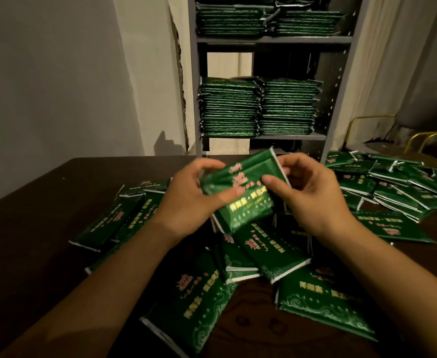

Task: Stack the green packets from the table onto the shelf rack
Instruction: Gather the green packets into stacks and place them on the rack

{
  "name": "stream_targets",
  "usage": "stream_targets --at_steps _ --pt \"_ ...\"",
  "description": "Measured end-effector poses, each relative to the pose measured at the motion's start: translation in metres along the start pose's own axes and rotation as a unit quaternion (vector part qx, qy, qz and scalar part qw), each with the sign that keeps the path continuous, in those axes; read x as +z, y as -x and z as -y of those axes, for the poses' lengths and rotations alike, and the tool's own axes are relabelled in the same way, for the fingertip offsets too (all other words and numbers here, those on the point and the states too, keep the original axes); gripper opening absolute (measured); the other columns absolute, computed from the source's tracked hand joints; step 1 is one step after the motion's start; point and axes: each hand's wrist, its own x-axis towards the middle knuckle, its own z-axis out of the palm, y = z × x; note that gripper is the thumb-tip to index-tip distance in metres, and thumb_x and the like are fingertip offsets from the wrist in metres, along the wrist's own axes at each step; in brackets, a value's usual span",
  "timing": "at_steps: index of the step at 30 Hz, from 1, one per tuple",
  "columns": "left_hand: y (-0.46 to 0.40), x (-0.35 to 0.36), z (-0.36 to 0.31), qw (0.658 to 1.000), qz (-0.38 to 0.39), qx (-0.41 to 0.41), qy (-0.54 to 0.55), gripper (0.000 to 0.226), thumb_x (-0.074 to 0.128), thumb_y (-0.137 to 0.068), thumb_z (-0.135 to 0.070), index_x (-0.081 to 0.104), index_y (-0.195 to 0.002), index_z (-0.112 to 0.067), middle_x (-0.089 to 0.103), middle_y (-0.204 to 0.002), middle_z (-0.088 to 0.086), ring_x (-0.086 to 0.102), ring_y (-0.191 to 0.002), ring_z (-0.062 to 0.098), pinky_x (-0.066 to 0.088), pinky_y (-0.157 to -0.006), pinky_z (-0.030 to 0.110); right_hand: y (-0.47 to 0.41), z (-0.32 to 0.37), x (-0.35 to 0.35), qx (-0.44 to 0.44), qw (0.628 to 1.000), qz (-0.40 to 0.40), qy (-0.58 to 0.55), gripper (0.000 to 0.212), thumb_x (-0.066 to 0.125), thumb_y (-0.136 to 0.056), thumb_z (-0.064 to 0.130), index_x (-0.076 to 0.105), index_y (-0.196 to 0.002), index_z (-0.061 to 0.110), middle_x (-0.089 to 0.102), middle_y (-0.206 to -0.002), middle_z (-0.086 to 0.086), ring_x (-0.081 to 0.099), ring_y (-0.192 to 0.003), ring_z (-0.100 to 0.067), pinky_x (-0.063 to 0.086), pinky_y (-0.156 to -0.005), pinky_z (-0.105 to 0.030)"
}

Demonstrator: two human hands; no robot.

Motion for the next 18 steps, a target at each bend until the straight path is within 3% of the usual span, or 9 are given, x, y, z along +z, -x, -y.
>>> stream_targets --at_steps 2,4,7,9,10,13,15,18 --pt "0.000 0.003 -0.002 0.996 -0.005 -0.024 0.088 0.046 0.085 -0.074 -0.016 0.065 -0.115 -0.017 0.077 -0.101 -0.002 0.075 -0.091 0.012 0.059 -0.073 0.024 0.001 0.003 0.004 0.021 0.997 -0.036 -0.058 0.019 0.075 -0.085 0.009 0.064 -0.101 0.012 0.072 -0.094 -0.006 0.072 -0.085 -0.015 0.058 -0.067 -0.022" --pt "0.001 0.006 -0.003 0.991 -0.017 -0.038 0.128 0.035 0.078 -0.083 -0.011 0.062 -0.114 -0.014 0.077 -0.103 0.002 0.076 -0.091 0.019 0.061 -0.069 0.031 0.002 0.003 0.008 0.042 0.997 -0.042 -0.057 0.015 0.073 -0.087 0.017 0.064 -0.100 0.015 0.073 -0.092 -0.002 0.072 -0.081 -0.014 0.059 -0.066 -0.028" --pt "-0.004 0.002 0.001 0.982 -0.090 -0.051 0.158 0.028 0.067 -0.094 -0.014 0.055 -0.119 -0.012 0.071 -0.112 0.006 0.076 -0.090 0.023 0.062 -0.061 0.033 0.006 0.001 0.008 0.070 0.992 0.000 0.102 0.026 0.068 -0.089 0.044 0.062 -0.104 0.024 0.070 -0.089 0.006 0.069 -0.081 -0.011 0.061 -0.076 -0.040" --pt "-0.008 -0.004 0.006 0.980 -0.131 -0.051 0.141 0.026 0.064 -0.097 -0.017 0.052 -0.119 -0.014 0.067 -0.117 0.005 0.075 -0.095 0.023 0.062 -0.063 0.033 0.014 0.007 0.007 0.054 0.956 0.114 0.263 0.045 0.065 -0.077 0.071 0.062 -0.098 0.032 0.066 -0.090 0.009 0.065 -0.082 -0.011 0.058 -0.076 -0.043" --pt "-0.009 -0.005 0.010 0.980 -0.142 -0.050 0.128 0.022 0.064 -0.098 -0.018 0.051 -0.116 -0.017 0.066 -0.118 0.004 0.074 -0.095 0.022 0.062 -0.063 0.033 0.019 0.012 0.009 0.051 0.921 0.182 0.340 0.057 0.059 -0.069 0.083 0.062 -0.099 0.034 0.063 -0.093 0.012 0.062 -0.086 -0.010 0.057 -0.077 -0.042" --pt "-0.008 -0.003 0.020 0.982 -0.153 -0.053 0.101 0.018 0.064 -0.097 -0.017 0.048 -0.104 -0.024 0.064 -0.115 0.003 0.074 -0.091 0.019 0.061 -0.061 0.033 0.032 0.026 0.021 0.031 0.817 0.285 0.500 0.089 0.044 -0.056 0.098 0.056 -0.122 0.039 0.049 -0.107 0.017 0.049 -0.106 -0.008 0.049 -0.089 -0.036" --pt "-0.008 0.001 0.024 0.984 -0.148 -0.055 0.086 0.019 0.064 -0.097 -0.016 0.047 -0.105 -0.021 0.064 -0.115 0.005 0.074 -0.092 0.022 0.061 -0.060 0.034 0.036 0.032 0.026 0.018 0.793 0.294 0.534 0.097 0.044 -0.057 0.098 0.048 -0.134 0.039 0.044 -0.113 0.015 0.044 -0.115 -0.010 0.044 -0.094 -0.035" --pt "-0.009 0.002 0.028 0.986 -0.140 -0.062 0.070 0.023 0.064 -0.097 -0.015 0.047 -0.111 -0.016 0.064 -0.115 0.006 0.073 -0.095 0.021 0.062 -0.062 0.036 0.038 0.036 0.029 0.013 0.786 0.302 0.539 0.090 0.050 -0.067 0.091 0.044 -0.139 0.038 0.045 -0.117 0.011 0.045 -0.120 -0.015 0.044 -0.097 -0.034"
